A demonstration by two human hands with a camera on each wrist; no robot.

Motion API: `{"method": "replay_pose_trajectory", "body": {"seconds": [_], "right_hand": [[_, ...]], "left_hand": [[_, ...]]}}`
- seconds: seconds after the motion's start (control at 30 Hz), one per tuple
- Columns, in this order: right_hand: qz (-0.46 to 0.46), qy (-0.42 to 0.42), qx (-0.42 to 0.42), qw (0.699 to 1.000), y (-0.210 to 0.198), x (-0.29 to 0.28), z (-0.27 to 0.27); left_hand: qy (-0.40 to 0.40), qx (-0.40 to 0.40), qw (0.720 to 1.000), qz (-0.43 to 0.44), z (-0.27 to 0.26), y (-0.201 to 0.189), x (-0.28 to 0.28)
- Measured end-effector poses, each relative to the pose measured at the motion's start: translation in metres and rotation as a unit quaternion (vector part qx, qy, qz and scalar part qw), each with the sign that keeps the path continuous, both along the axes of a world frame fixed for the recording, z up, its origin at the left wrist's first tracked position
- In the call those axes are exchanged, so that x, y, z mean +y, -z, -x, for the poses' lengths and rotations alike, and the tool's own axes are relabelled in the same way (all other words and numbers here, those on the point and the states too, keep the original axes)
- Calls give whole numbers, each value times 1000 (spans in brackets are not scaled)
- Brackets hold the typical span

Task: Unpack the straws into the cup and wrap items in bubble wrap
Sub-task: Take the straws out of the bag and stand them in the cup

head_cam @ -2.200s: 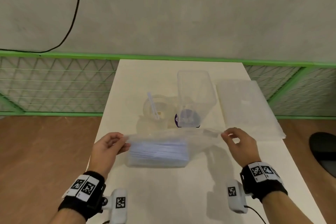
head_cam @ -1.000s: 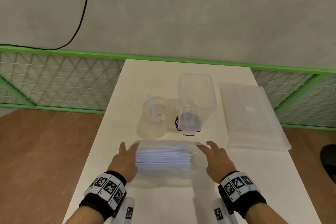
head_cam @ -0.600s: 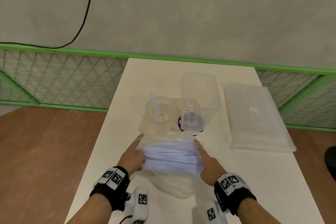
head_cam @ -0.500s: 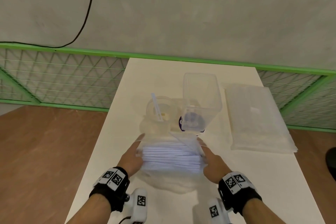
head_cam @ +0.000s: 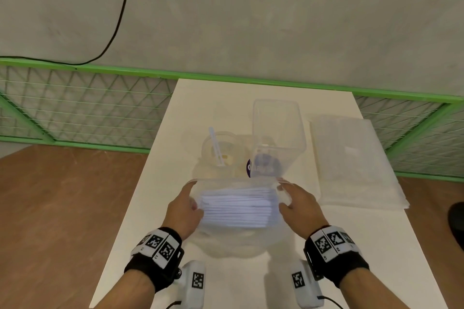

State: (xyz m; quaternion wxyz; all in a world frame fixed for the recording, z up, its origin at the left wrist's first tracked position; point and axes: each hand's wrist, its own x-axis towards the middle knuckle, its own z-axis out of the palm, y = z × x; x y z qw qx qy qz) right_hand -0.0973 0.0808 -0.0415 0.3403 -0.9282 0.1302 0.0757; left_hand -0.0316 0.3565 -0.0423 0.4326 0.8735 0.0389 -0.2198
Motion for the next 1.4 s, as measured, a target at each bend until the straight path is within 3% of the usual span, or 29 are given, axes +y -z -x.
{"method": "replay_pose_trajectory", "body": {"seconds": [0.13, 0.3, 0.43, 0.53, 0.6, 0.77, 0.83, 0.93, 1.0, 1.1, 1.17, 1.33, 1.4], "right_hand": [[70, -7, 25, 997, 10, -3, 4], [130, 10, 121, 984, 22, -7, 7], [63, -36, 135, 988, 32, -4, 4], [-35, -26, 92, 995, 15, 1, 4], [-69, -18, 79, 994, 12, 2, 5], [-87, -10, 123, 988, 29, 2, 15], [-100, -23, 127, 987, 23, -1, 14], [-124, -13, 25, 992, 5, -7, 8], [-89, -7, -20, 996, 0, -12, 8], [-26, -81, 90, 992, 7, -14, 19], [4, -112, 141, 984, 9, -13, 17], [33, -32, -48, 998, -8, -17, 11], [39, -46, -33, 998, -2, -19, 22]], "left_hand": [[20, -14, 998, -55, -1, -8, 1], [105, 20, 973, -203, -1, 6, -1], [136, 92, 979, -125, -2, 13, -4], [114, 65, 991, 21, -3, 12, 0], [94, 51, 993, 50, -6, 20, 6], [132, 68, 988, 36, 1, 20, 1], [142, 35, 989, 37, 0, 13, -4], [135, -93, 985, 60, -2, 3, -8], [151, -119, 981, 39, -1, 6, -4], [215, -46, 972, -84, 7, 15, 3], [228, -27, 966, -120, 7, 14, 2], [159, -170, 968, -91, 11, -5, -1], [177, -169, 962, -125, 23, 5, 4]]}}
